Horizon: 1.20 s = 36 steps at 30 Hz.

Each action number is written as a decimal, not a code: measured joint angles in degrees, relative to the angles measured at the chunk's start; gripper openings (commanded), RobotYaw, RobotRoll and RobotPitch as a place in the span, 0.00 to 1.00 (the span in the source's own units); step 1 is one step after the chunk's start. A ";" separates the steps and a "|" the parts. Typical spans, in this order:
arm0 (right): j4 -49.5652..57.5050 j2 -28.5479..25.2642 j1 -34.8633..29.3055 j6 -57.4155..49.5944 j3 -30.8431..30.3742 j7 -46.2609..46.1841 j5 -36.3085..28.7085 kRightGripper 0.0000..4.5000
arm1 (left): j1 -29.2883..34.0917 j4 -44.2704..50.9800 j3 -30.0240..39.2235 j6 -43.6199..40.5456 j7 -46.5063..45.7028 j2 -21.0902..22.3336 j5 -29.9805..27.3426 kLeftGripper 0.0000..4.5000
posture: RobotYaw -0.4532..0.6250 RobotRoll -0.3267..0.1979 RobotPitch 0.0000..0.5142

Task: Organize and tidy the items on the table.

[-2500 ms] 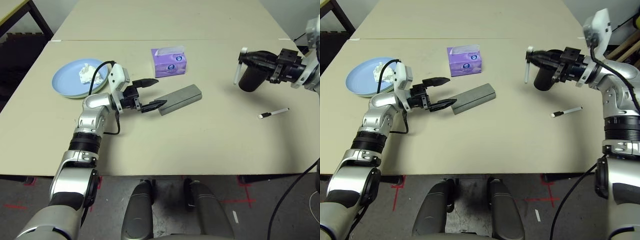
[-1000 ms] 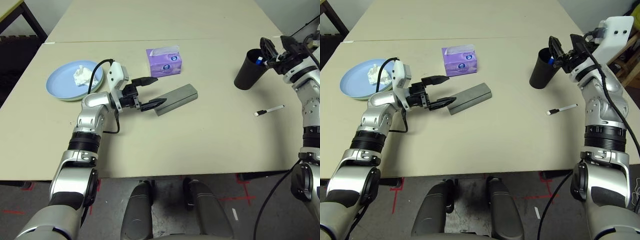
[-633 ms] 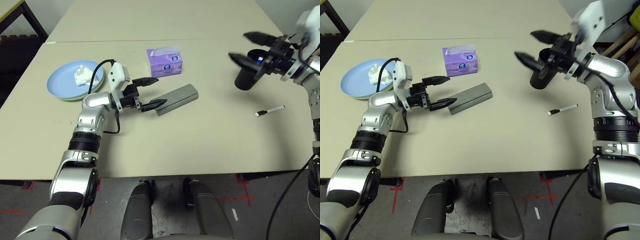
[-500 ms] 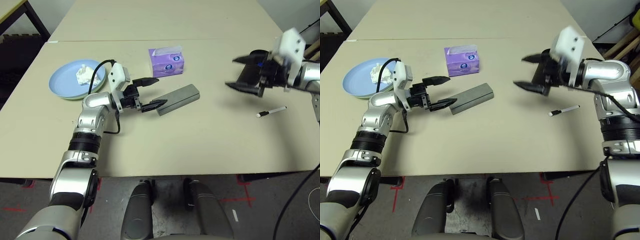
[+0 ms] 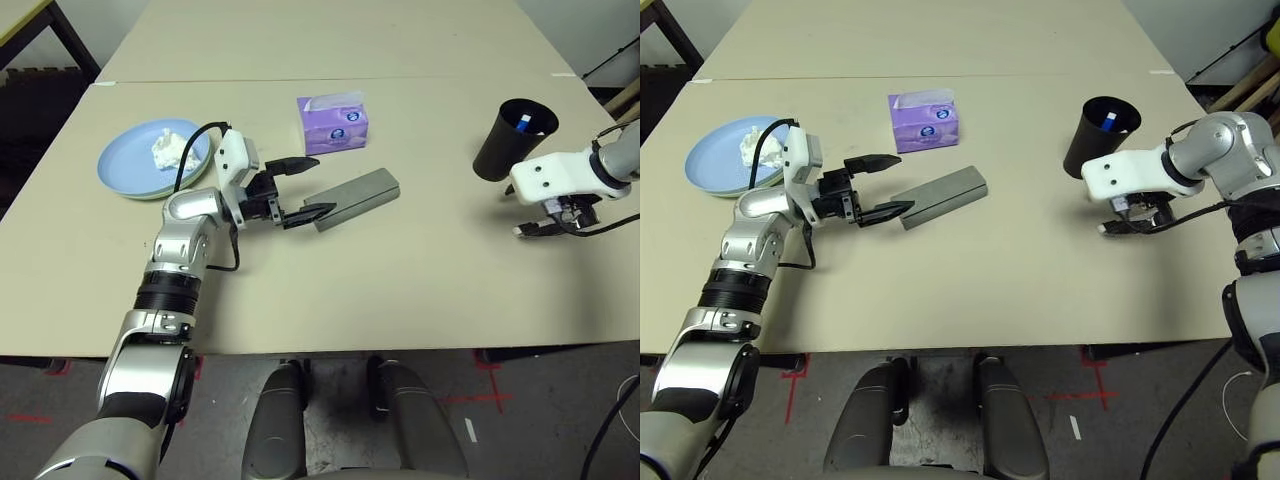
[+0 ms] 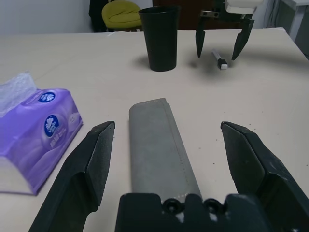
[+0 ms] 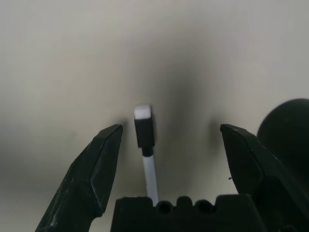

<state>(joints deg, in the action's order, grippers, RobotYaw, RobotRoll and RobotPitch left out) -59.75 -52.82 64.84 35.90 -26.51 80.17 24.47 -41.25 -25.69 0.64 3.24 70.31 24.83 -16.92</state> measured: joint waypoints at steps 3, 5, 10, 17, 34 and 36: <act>-1.03 0.13 0.11 1.75 -0.27 -0.22 1.05 0.99 | 0.00 0.00 0.00 -0.14 -0.19 0.00 0.00 1.00 | 0.54 0.62 0.46; -1.14 0.13 0.11 2.65 -0.47 -0.20 1.81 0.99 | 0.00 0.00 -0.01 -0.16 -0.36 -0.01 0.00 1.00 | 0.54 0.62 0.46; -1.18 0.13 0.11 3.97 -0.50 0.34 2.84 0.99 | 0.00 0.00 -0.01 -0.17 -0.56 -0.02 0.00 1.00 | 0.54 0.62 0.46; -1.32 0.76 0.10 4.91 -0.98 1.94 3.72 0.99 | 0.00 0.00 -0.01 -0.24 -0.56 0.09 0.01 1.00 | 0.55 0.62 0.46; -1.19 0.82 0.14 4.23 -2.58 4.96 6.81 0.08 | -0.01 -0.01 -0.01 -0.44 -0.57 0.24 0.01 1.00 | 0.54 0.62 0.46; -1.16 0.83 0.14 4.01 -2.53 5.73 6.55 0.08 | -0.01 -0.02 -0.01 -0.44 -0.57 0.24 0.01 1.00 | 0.54 0.62 0.46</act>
<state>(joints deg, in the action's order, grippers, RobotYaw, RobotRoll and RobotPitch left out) -60.91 -51.98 64.98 39.91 -29.03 85.89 31.02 -41.26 -25.70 0.63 2.81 69.74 25.07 -16.91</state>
